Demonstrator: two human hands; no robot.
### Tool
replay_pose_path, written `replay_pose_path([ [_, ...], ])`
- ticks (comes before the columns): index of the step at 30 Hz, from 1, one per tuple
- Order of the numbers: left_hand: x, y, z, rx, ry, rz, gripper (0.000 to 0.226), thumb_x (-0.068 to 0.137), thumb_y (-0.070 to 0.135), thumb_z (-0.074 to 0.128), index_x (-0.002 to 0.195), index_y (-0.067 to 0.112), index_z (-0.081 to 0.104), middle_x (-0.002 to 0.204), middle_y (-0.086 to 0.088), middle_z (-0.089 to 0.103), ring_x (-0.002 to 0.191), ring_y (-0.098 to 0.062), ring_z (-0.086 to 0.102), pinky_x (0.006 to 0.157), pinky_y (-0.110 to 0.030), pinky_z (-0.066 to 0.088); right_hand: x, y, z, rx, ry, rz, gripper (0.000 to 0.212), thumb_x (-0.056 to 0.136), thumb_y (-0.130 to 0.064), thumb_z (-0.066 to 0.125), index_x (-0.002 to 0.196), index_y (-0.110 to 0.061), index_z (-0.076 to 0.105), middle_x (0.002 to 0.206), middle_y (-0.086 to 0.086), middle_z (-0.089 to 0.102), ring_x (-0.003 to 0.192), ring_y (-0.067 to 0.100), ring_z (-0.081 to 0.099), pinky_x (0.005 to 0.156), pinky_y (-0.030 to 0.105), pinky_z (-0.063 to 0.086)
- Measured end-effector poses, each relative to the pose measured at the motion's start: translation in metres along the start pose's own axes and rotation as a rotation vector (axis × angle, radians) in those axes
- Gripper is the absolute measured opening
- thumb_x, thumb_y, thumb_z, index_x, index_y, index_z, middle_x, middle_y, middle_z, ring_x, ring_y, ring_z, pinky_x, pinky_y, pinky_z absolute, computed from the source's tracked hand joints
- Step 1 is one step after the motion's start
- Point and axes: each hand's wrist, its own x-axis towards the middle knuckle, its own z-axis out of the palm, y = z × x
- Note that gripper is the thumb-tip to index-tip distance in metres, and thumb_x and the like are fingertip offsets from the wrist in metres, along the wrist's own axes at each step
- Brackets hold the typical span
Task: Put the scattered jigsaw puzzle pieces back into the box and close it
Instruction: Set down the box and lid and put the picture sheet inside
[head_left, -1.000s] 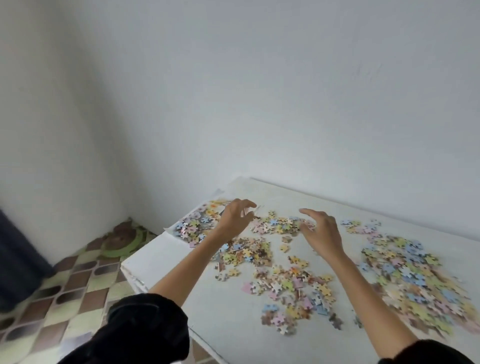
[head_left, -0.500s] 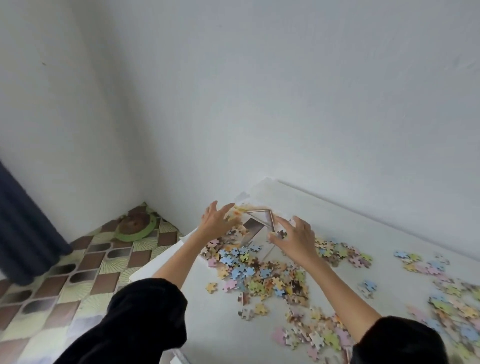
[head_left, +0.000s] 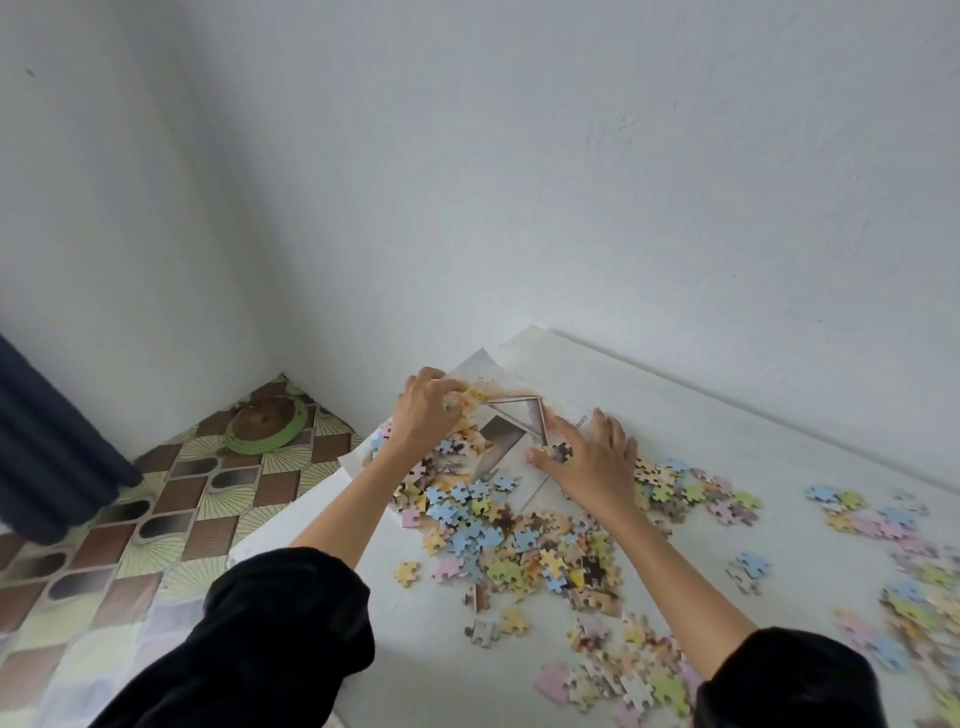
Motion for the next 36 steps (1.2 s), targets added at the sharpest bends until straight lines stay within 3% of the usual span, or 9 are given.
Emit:
replay_pose_path([
  [5,0.001,0.02,-0.014,-0.216,0.119,0.032,0.031,0.079,-0.01,0.056,0.096,0.009,0.073,0.104,-0.013,0.069,0.084,-0.021,0.059,0.073,-0.022,0.042,-0.001,0.005,-0.002,0.132,0.084,-0.004,0.062,0.083,-0.062,0.043,0.138,-0.037,0.032,0.151,0.017,0.015,0.14,0.032,0.01,0.113,0.052,0.005],
  [9,0.0,0.03,-0.024,-0.437,0.162,0.106,0.031,0.078,-0.01,0.061,0.094,0.014,0.073,0.1,-0.007,0.069,0.092,-0.023,0.061,0.082,-0.031,0.049,-0.003,0.013,-0.008,0.305,0.235,-0.05,0.055,0.083,-0.049,0.056,0.134,-0.033,0.042,0.147,0.019,0.022,0.138,0.031,0.018,0.112,0.048,0.014],
  [13,-0.006,0.039,-0.041,-0.673,0.17,0.141,0.035,0.08,-0.009,0.061,0.092,0.023,0.069,0.098,-0.004,0.066,0.092,-0.015,0.06,0.08,-0.023,0.051,-0.01,0.018,-0.022,0.695,0.326,-0.122,0.05,0.081,-0.031,0.066,0.127,-0.032,0.047,0.148,0.013,0.016,0.139,0.024,0.014,0.107,0.04,0.024],
  [16,-0.009,0.048,-0.054,-0.789,0.175,0.134,0.033,0.08,-0.008,0.061,0.092,0.022,0.068,0.103,-0.004,0.068,0.101,-0.006,0.061,0.08,-0.012,0.049,-0.013,0.018,-0.033,0.958,0.231,-0.177,0.037,0.083,-0.022,0.063,0.114,-0.038,0.051,0.135,-0.003,0.037,0.127,0.016,0.034,0.103,0.032,0.035],
  [19,-0.012,0.059,-0.061,-0.834,0.172,0.152,0.032,0.081,-0.008,0.06,0.098,0.019,0.066,0.102,0.005,0.066,0.1,0.007,0.059,0.08,-0.008,0.048,-0.013,0.012,-0.04,0.948,0.19,-0.241,0.035,0.084,-0.006,0.059,0.11,-0.031,0.058,0.121,-0.01,0.052,0.114,0.015,0.049,0.086,0.009,0.041],
  [23,-0.017,0.072,-0.065,-0.757,0.251,0.227,0.037,0.08,-0.003,0.063,0.097,0.03,0.064,0.106,0.008,0.065,0.104,0.003,0.058,0.089,-0.014,0.046,-0.017,0.0,-0.06,0.926,0.322,-0.296,0.045,0.083,0.007,0.053,0.112,-0.026,0.06,0.118,-0.014,0.056,0.113,0.007,0.052,0.091,0.029,0.049],
  [28,-0.021,0.101,-0.069,-0.539,0.381,0.438,0.053,0.076,-0.013,0.059,0.117,0.021,0.055,0.111,0.002,0.055,0.102,0.004,0.053,0.091,-0.003,0.039,-0.028,-0.004,-0.101,0.801,0.545,-0.391,0.049,0.082,0.011,0.051,0.118,-0.021,0.059,0.113,-0.021,0.054,0.11,-0.001,0.051,0.085,0.018,0.048],
  [32,-0.026,0.129,-0.068,-0.503,0.327,0.505,0.053,0.077,-0.011,0.06,0.124,0.013,0.054,0.122,-0.012,0.051,0.111,-0.013,0.046,0.089,0.003,0.035,-0.042,0.012,-0.129,0.724,0.714,-0.385,0.052,0.079,0.013,0.05,0.121,-0.016,0.059,0.11,-0.008,0.058,0.101,-0.01,0.052,0.083,0.025,0.05],
  [36,-0.031,0.161,-0.057,-0.492,0.199,0.578,0.068,0.07,-0.007,0.072,0.13,0.012,0.047,0.126,-0.013,0.043,0.114,-0.013,0.039,0.087,0.007,0.03,-0.063,0.042,-0.151,0.665,0.813,-0.341,0.05,0.08,0.012,0.049,0.122,-0.014,0.058,0.112,-0.005,0.059,0.088,-0.01,0.052,0.075,0.009,0.04],
])
